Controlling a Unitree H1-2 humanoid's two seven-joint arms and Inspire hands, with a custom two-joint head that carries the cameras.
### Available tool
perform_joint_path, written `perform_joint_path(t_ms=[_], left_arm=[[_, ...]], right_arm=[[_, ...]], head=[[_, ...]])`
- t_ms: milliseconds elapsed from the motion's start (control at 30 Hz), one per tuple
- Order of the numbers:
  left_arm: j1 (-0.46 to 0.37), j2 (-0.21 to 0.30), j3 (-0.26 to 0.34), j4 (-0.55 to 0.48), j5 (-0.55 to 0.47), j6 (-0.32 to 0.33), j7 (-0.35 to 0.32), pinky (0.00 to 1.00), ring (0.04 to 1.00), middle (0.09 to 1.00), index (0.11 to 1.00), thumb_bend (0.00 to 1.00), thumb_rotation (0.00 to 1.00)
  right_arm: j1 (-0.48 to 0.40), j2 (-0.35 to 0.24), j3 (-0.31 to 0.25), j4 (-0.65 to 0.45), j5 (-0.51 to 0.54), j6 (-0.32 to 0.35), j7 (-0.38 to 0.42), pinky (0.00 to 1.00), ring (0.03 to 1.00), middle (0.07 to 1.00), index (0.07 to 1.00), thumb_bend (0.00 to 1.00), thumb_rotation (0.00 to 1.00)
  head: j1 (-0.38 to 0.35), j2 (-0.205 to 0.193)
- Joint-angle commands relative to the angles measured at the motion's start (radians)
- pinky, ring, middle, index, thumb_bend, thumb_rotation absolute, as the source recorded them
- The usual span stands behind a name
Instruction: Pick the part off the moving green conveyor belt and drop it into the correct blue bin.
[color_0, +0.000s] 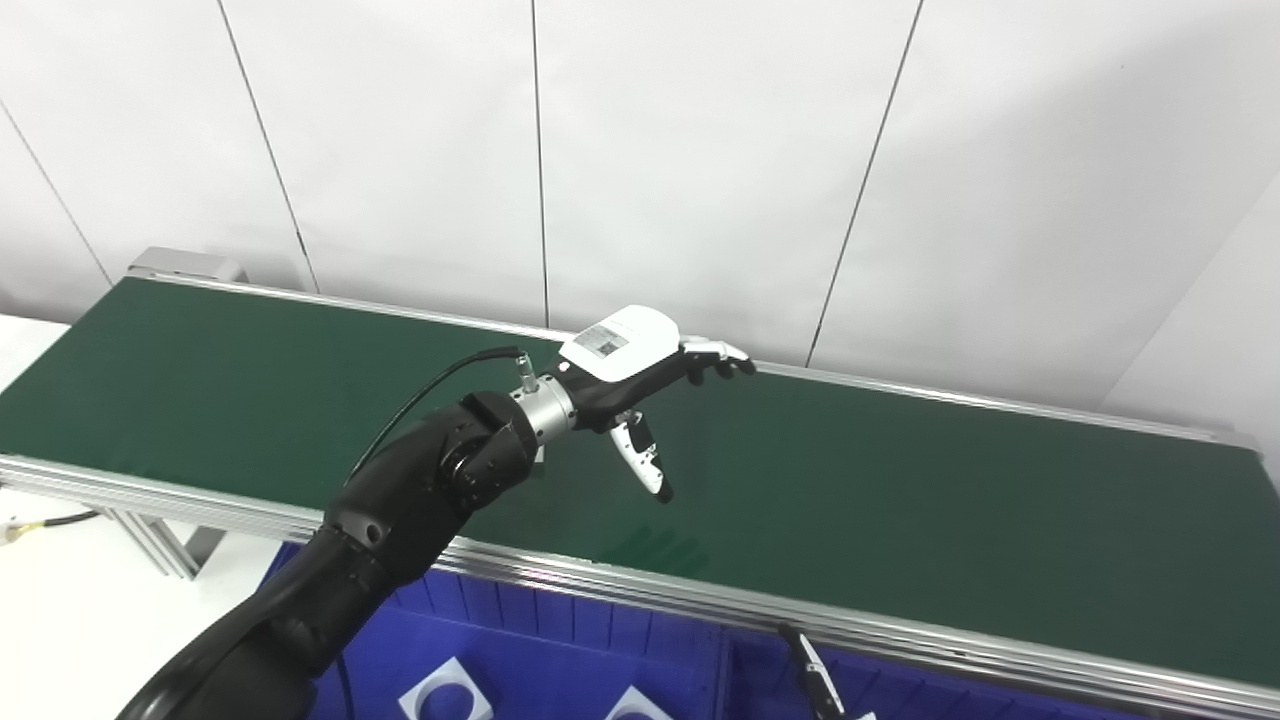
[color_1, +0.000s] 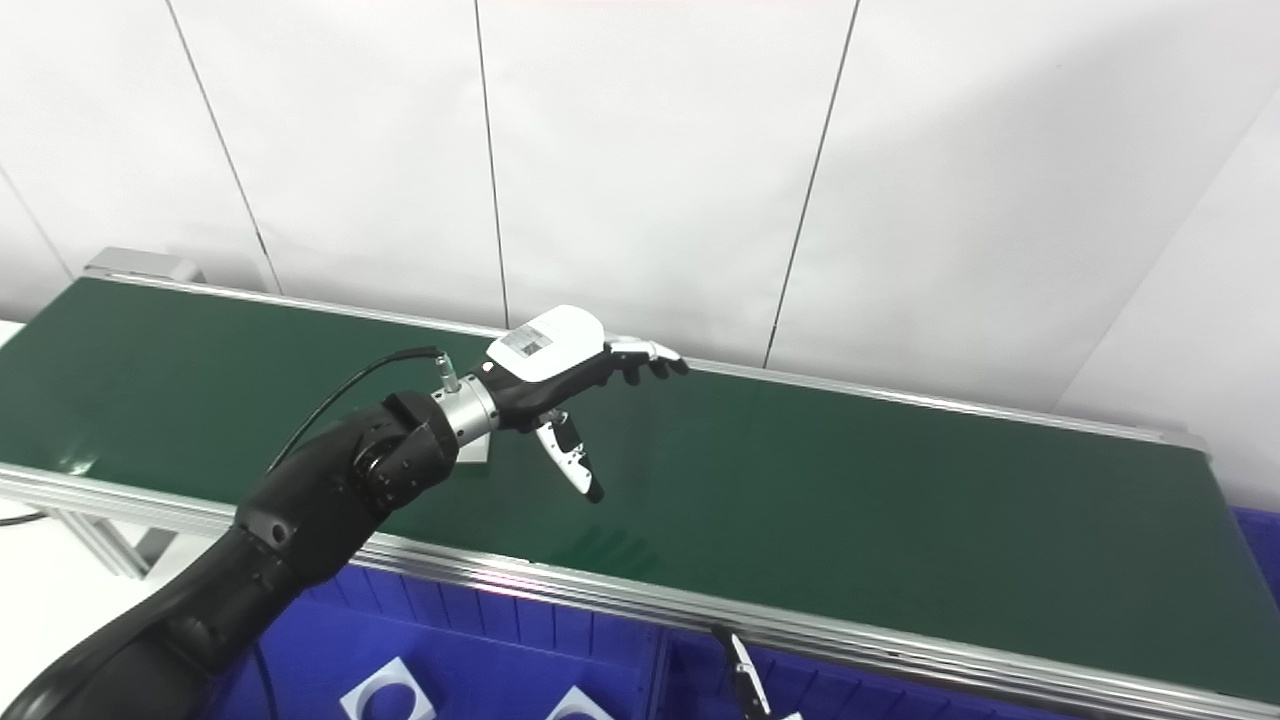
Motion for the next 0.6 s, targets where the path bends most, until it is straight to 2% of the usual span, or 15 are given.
perform_joint_path(t_ms=[0,333,433,567], left_arm=[[-0.058,0.020,0.006,-0.010,0.012,0.025,0.011,0.49,0.657,0.775,0.819,1.00,0.15],[-0.054,0.048,-0.006,-0.004,0.056,0.092,0.003,0.52,0.688,0.788,0.829,1.00,0.16],[-0.055,0.056,-0.010,0.008,0.068,0.094,0.019,0.52,0.686,0.784,0.819,1.00,0.15],[-0.058,0.062,-0.016,0.033,0.089,0.110,0.042,0.59,0.719,0.790,0.815,1.00,0.17]], right_arm=[[-0.040,0.003,0.004,-0.023,-0.015,-0.040,-0.009,0.92,0.949,0.960,0.933,0.91,1.00],[-0.035,0.006,0.004,-0.026,-0.002,-0.040,0.002,0.94,0.958,0.962,0.930,0.91,1.00],[-0.035,0.006,0.006,-0.023,-0.006,-0.040,-0.003,0.93,0.954,0.961,0.930,0.91,1.00],[-0.037,0.004,0.012,-0.019,-0.013,-0.040,-0.012,0.92,0.956,0.958,0.926,0.90,1.00]], head=[[0.000,0.003],[-0.008,0.002],[-0.009,-0.007],[-0.009,-0.007]])
